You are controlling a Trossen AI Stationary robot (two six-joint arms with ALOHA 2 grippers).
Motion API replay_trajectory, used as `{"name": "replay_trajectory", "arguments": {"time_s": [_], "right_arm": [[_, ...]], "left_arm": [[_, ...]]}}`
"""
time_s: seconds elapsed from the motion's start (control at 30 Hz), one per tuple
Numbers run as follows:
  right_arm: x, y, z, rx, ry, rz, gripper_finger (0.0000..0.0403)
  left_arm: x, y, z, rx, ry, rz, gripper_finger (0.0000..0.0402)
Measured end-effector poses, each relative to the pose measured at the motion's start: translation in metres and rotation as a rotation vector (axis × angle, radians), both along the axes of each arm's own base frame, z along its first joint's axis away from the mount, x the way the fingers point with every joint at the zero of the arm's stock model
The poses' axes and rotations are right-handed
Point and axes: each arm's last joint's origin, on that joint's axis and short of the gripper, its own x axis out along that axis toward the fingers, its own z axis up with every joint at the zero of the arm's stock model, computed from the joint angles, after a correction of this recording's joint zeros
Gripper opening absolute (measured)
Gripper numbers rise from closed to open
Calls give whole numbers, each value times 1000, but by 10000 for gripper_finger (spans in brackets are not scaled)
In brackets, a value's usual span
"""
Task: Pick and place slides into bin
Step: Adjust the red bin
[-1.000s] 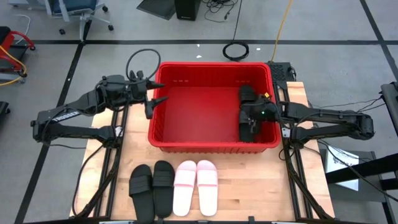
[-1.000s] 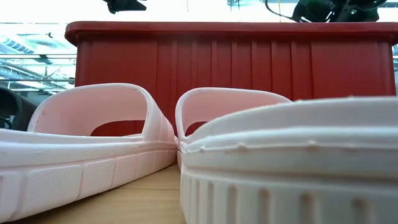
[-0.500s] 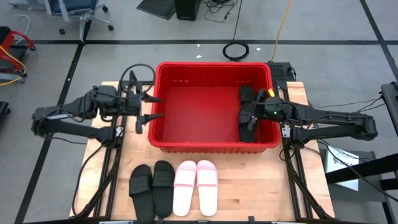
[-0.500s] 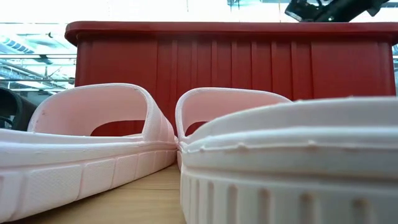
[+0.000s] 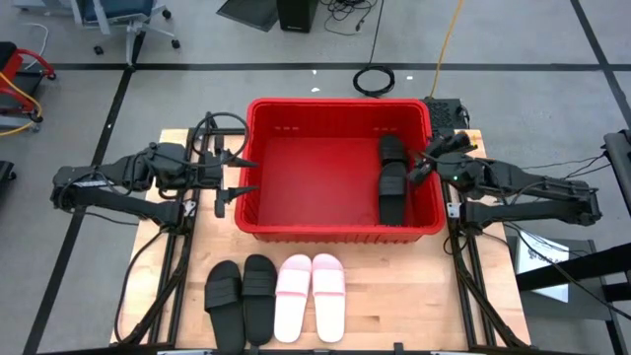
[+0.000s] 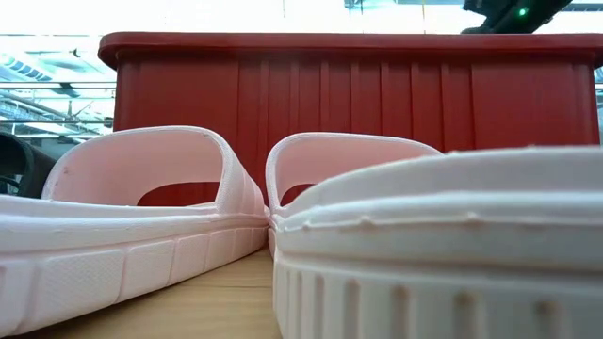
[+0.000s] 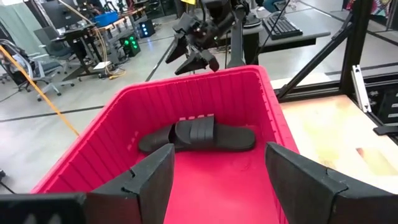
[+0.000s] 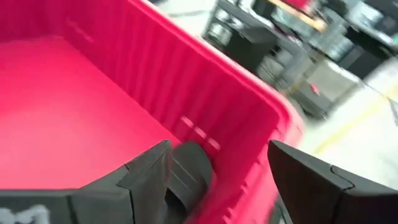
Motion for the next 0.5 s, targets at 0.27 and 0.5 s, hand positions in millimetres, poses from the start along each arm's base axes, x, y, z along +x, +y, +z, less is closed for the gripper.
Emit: {"name": "replay_trajectory", "arguments": {"time_s": [0.27,0.5], "right_arm": [[-6,-3,-15,143,-36,-163,255],[-13,-7,-28,295,-8,-278,255]], "left_arm": [[0,0,0,8,1,-1,250],[0,0,0,9,0,-1,250]]}}
